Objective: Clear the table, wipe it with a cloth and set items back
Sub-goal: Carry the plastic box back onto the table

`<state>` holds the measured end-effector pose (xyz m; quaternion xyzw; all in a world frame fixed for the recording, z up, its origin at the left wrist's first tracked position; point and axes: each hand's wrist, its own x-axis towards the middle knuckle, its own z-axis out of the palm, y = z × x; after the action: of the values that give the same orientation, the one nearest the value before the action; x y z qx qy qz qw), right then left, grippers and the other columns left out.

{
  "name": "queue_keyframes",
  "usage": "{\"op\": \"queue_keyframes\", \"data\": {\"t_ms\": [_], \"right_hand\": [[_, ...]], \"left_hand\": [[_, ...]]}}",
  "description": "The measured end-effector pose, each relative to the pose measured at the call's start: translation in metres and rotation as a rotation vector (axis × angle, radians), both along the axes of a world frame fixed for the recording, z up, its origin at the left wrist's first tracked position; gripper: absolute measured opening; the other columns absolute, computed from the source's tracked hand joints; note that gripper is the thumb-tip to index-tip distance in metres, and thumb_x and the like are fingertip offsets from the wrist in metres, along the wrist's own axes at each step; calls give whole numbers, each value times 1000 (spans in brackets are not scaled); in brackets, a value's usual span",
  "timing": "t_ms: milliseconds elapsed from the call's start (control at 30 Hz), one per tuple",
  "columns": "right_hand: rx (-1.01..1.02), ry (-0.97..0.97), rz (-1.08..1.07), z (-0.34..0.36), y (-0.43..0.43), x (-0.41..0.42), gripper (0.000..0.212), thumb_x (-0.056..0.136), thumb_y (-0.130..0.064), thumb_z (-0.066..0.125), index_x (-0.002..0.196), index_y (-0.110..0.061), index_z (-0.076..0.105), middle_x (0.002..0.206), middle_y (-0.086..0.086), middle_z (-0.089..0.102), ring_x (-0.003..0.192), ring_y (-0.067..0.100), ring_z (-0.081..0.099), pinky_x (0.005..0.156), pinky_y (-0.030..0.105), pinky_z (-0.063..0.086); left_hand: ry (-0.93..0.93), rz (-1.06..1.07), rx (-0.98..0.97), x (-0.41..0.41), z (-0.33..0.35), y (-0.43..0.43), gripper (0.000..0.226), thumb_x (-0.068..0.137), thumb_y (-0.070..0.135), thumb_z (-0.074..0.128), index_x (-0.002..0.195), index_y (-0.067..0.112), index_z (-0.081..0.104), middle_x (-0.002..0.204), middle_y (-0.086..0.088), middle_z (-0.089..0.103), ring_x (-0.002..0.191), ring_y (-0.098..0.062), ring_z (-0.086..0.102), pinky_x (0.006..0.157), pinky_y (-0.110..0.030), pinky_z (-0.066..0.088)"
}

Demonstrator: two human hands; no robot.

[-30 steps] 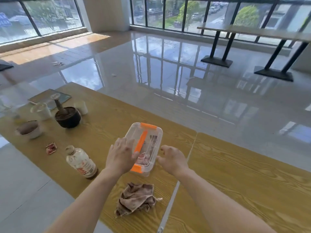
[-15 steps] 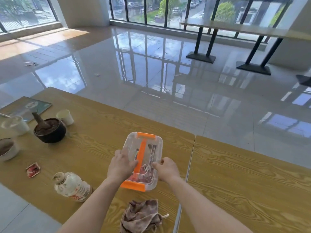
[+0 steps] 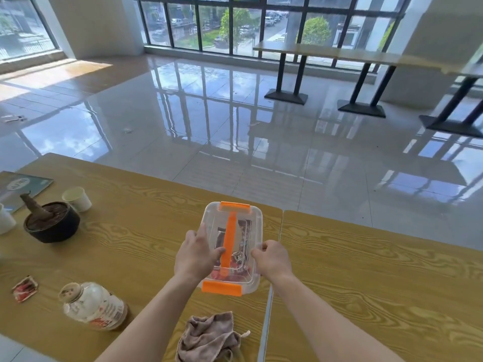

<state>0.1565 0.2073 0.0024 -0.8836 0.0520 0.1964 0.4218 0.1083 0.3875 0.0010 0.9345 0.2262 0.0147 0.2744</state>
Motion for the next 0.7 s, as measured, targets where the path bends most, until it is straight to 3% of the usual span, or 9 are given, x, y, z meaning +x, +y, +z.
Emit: {"op": "queue_keyframes", "data": {"t_ms": [167,267,400,600,700], "right_hand": [[-23,-23,-85,9,-45,-14,16,88,-23,59,91,-9,65,88,9,71,64,16,58,58,33,49],[-11,-25,-179,14,-82,-29,15,88,-23,61,90,-9,65,87,7,71,72,21,68,67,39,56],[-28,-34,-278,20,-134,-51,14,86,-23,60,81,-10,61,78,5,67,67,20,63,60,34,49],[-50,-38,-395,22,-211,-80,16,84,-25,57,73,-15,56,72,2,65,76,25,70,57,34,47],[-71,-57,-429,23,-251,-92,22,86,-28,56,70,-13,56,73,6,66,67,25,65,57,34,48]], "left_hand": [[-17,-111,11,4,3,-41,78,84,51,70,146,24,32,112,-7,51,95,-23,60,77,-36,53],[-31,-209,16,6,3,-75,76,84,51,69,145,23,33,111,-6,52,94,-23,60,77,-35,53],[-42,-325,30,6,5,-126,78,84,54,67,146,23,31,113,-6,52,96,-23,60,78,-36,53],[-45,-452,29,-3,9,-205,78,84,56,66,145,22,30,112,-6,50,99,-25,59,80,-35,53],[-42,-500,39,-7,11,-246,76,82,58,65,141,22,34,106,-3,48,93,-23,58,76,-36,53]]}}
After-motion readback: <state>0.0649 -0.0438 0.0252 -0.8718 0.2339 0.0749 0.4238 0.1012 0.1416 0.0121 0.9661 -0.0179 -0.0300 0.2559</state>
